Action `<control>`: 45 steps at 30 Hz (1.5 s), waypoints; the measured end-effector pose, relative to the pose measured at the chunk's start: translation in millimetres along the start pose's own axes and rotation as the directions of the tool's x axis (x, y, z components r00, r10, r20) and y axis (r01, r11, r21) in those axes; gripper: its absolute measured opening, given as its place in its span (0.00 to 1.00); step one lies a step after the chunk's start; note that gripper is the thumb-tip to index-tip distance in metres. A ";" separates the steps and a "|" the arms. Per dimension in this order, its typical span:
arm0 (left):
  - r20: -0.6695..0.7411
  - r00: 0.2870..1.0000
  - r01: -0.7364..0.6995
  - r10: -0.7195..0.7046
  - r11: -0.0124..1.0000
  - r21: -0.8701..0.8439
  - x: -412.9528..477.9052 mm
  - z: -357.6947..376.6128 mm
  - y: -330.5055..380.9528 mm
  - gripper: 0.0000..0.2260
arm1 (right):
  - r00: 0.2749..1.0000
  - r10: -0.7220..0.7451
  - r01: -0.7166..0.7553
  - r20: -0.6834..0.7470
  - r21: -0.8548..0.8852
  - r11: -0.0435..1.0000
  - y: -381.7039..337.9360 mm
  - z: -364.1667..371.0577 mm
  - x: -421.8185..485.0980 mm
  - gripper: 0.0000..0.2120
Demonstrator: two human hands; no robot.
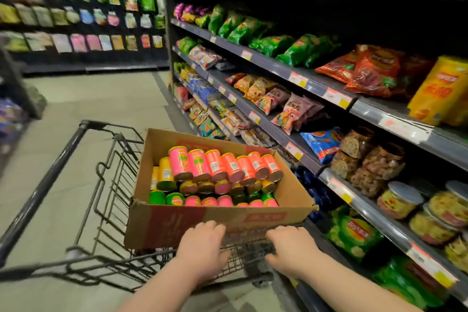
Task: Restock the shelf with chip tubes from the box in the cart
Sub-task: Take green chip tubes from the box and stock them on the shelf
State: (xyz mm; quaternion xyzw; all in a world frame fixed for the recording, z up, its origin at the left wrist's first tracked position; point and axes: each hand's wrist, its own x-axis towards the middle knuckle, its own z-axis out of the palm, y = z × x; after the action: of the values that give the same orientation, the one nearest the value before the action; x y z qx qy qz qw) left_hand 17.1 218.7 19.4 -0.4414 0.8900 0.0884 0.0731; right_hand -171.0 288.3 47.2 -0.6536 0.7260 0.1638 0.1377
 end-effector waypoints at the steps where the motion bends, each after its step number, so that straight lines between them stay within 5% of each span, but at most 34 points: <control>1: -0.004 1.000 0.019 -0.019 1.000 -0.007 -1.7 -0.1 -6.0 0.24 | 1.000 -0.022 0.022 -0.001 -0.006 1.000 -4.9 -1.4 6.4 0.18; 16: -0.106 0.961 0.245 -0.256 0.963 -0.111 40.8 -32.6 -84.5 0.21 | 0.955 -0.260 0.275 -0.143 0.100 0.956 -56.5 -48.3 152.9 0.18; 29: 0.360 0.804 0.543 -0.473 0.831 -0.121 127.0 -10.2 -153.0 0.28 | 0.908 -0.349 0.256 0.232 0.351 0.901 -87.7 -22.0 279.9 0.20; 40: 0.557 0.622 0.727 -0.550 0.669 -0.152 159.6 21.5 -175.6 0.31 | 0.831 -0.359 0.066 0.424 0.566 0.821 -128.4 19.7 309.8 0.24; 45: 0.591 0.569 0.790 -0.572 0.581 -0.198 163.4 28.6 -181.8 0.34 | 0.851 -0.280 -0.064 0.444 0.617 0.784 -153.8 43.6 314.7 0.36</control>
State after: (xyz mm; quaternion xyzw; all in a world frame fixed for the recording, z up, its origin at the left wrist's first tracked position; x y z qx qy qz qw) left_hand 65.7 -9.4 -59.4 -0.7271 0.5487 0.3547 0.2108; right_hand -52.7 7.9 -131.5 -0.5473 0.6354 0.0795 0.5389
